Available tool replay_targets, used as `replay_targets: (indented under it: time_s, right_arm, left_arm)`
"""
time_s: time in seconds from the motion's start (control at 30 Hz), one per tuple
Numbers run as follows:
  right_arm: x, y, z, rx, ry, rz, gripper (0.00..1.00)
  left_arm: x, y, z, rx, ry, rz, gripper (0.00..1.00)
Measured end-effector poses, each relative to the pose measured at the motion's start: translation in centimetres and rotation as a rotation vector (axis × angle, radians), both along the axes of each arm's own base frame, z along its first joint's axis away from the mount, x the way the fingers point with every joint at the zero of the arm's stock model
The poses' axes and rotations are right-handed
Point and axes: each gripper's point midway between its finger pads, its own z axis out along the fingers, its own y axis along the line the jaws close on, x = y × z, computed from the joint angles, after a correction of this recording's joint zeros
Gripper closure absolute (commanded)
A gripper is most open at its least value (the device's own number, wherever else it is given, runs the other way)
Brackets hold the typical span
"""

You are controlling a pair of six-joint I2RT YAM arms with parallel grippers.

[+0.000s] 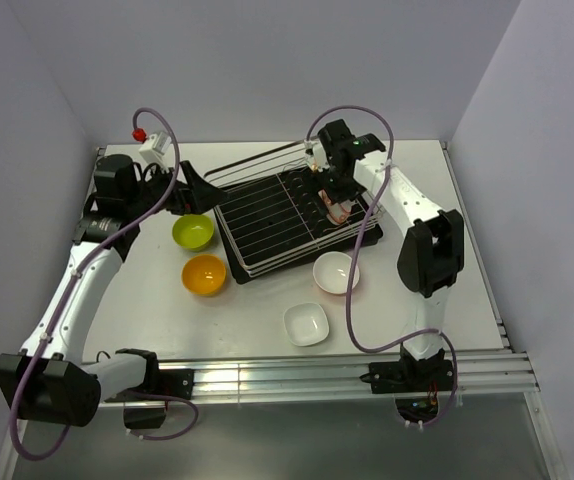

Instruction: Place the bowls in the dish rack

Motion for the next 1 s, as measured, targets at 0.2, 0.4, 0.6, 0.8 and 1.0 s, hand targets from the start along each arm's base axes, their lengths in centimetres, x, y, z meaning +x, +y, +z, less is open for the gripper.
replay_targets:
  time_s: [0.2,0.4,0.6,0.8,1.0]
  right_arm:
    - [0.0,0.7,1.8,0.044,-0.048,0.006,0.02]
    - [0.1,1.4,5.3,0.128,-0.13,0.006,0.06]
    - [0.6,1.4,6.4,0.209,-0.142,-0.014,0.37]
    - [1.7,-0.9,6.1,0.23,-0.142,-0.089,0.54]
    - [1.4,-1.1,4.7,0.236,-0.108,-0.102,0.59]
  left_arm:
    - [-0.3,0.8,1.0,-0.005,-0.031,0.021,0.0]
    - [-0.3,1.2,0.7,-0.005,-0.026,0.032,0.01]
    - [-0.3,1.3,0.6,-0.005,-0.022,0.033,0.0]
    - [-0.2,1.4,0.5,-0.004,-0.022,0.038,0.01]
    - [-0.1,1.7,-0.2,0.0,-0.007,0.046,0.01]
